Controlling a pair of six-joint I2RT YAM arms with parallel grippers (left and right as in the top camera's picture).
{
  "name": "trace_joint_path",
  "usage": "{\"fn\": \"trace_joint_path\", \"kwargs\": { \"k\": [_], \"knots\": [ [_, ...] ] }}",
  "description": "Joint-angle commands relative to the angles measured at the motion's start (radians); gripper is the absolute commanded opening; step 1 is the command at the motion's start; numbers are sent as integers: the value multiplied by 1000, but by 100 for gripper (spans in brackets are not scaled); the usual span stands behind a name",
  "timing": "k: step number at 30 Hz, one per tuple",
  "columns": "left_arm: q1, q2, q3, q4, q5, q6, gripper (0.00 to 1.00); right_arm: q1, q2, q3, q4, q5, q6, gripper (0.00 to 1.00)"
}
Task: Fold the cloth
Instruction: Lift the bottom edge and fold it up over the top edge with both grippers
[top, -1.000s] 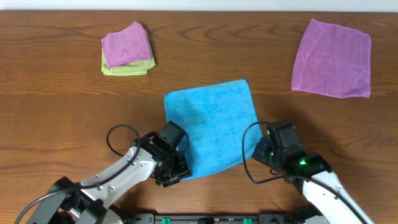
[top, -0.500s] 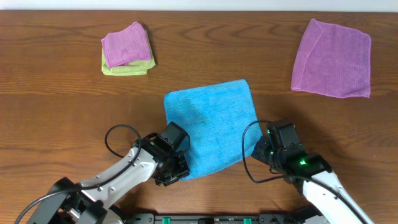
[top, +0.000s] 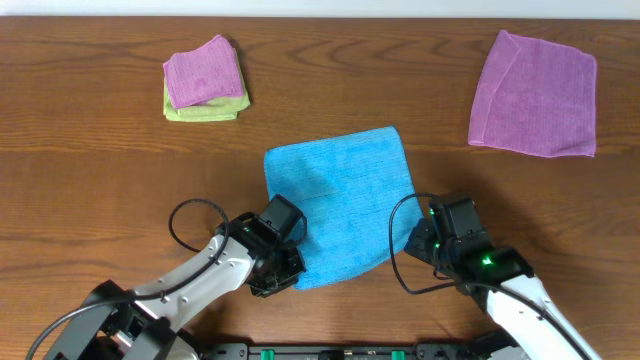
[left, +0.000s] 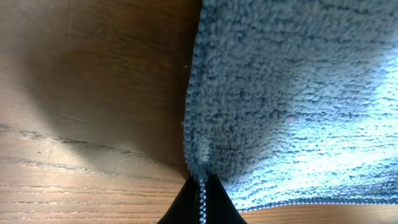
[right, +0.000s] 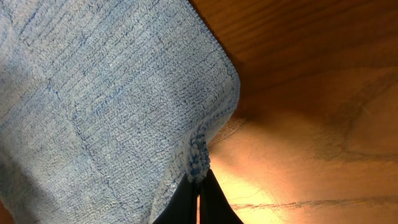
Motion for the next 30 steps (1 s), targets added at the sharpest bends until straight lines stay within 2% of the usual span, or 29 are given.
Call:
{"fn": "trace_joint_path", "kwargs": {
  "k": [1, 7, 15, 20, 30],
  "knots": [
    [0, 36, -12, 6, -28, 4, 6, 7, 0, 13, 2, 3, -15, 2],
    [13, 29, -3, 45, -2, 69, 6, 7, 0, 13, 3, -1, -15, 2],
    [90, -61, 29, -48, -14, 114, 6, 8, 0, 13, 11, -24, -15, 1],
    [126, -95, 30, -127, -5, 121, 6, 10, 0, 13, 72, -34, -15, 1],
    [150, -98, 35, -118, 54, 93, 6, 95, 54, 13, 172, -18, -14, 1]
  ]
}}
